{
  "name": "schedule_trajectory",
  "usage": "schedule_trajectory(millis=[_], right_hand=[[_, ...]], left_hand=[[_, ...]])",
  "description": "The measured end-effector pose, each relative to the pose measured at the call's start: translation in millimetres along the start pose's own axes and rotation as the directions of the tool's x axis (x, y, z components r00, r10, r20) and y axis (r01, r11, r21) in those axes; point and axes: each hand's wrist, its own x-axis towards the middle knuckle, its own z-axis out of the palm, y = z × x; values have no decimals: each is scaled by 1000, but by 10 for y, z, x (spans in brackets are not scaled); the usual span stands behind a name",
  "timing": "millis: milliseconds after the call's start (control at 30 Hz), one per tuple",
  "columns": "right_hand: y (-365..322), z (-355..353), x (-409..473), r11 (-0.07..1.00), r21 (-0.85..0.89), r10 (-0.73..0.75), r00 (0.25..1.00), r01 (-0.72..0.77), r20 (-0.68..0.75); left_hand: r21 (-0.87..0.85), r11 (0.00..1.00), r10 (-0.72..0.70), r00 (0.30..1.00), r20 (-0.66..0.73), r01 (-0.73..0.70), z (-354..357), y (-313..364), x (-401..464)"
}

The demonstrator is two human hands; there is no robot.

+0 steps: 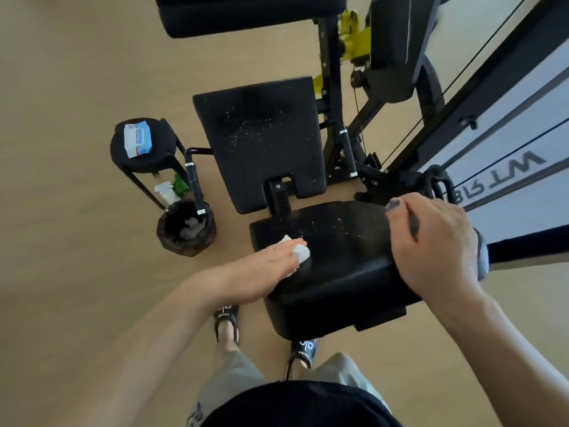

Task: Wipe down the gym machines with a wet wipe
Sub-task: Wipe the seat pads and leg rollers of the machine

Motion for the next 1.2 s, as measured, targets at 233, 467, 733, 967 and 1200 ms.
schedule_trajectory(millis=[233, 467, 733, 967, 1200], right_hand=[[110, 65, -31, 995, 100, 8, 966, 19, -258], [356, -27, 79, 922, 141, 382, 908, -360, -175], [426, 3, 51, 881, 258, 452, 865, -395, -217], [488, -19, 87, 794, 444, 550, 801, -415, -234], [460, -11, 110, 831, 360, 512, 835, -424, -199]], left_hand=[[144, 989, 12, 994, 107, -27, -160, 118, 921], [439, 781, 280, 877, 390, -444, 233, 781, 735], [271, 953, 68, 964, 256, -139, -27, 401, 1100], [141, 962, 169, 914, 370, -235, 486, 1312, 1131], [297, 946, 38, 953, 300, -132, 154, 680, 1399]])
